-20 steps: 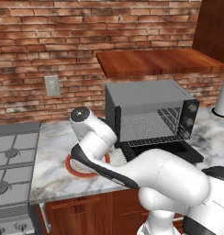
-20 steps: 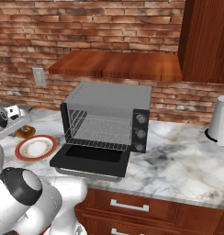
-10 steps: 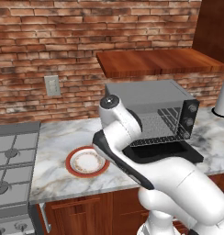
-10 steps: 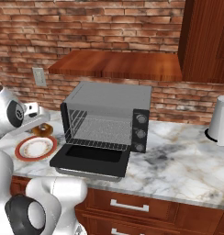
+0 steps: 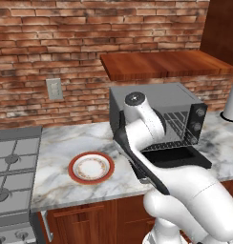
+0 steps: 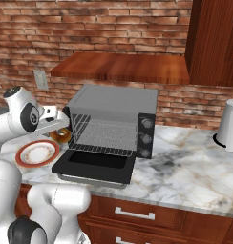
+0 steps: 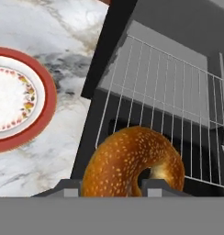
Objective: Pick up the bagel from the plate, place it on the toaster oven rack, close the door, and set the timer.
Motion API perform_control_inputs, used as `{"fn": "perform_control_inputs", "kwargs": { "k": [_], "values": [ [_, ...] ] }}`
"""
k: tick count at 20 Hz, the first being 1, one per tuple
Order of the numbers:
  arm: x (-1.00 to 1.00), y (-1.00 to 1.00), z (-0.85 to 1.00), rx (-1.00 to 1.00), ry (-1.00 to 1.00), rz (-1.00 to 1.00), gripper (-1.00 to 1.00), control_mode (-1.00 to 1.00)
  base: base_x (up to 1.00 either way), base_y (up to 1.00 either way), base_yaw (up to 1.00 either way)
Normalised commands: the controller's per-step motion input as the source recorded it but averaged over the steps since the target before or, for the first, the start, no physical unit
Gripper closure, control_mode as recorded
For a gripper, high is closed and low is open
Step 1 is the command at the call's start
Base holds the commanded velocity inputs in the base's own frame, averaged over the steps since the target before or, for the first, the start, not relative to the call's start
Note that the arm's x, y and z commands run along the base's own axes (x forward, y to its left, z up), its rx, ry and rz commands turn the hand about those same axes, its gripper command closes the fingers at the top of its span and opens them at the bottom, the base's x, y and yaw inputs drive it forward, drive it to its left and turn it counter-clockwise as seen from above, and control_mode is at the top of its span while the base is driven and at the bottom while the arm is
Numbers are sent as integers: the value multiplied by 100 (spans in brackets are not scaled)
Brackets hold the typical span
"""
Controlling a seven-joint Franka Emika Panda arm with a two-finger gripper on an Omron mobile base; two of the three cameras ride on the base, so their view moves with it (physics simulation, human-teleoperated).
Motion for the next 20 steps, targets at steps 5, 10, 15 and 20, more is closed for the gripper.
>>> {"fn": "perform_control_inputs", "kwargs": {
  "k": [5,10,15,20],
  "values": [
    [25,-51,0,2,0,-8,100,-100,0,0,0],
    [26,-53,-2,2,-1,-2,100,-100,0,0,0],
    [16,-51,-14,0,-2,-1,100,-100,0,0,0],
    [17,-40,-16,0,0,-1,100,-100,0,0,0]
  ]
}}
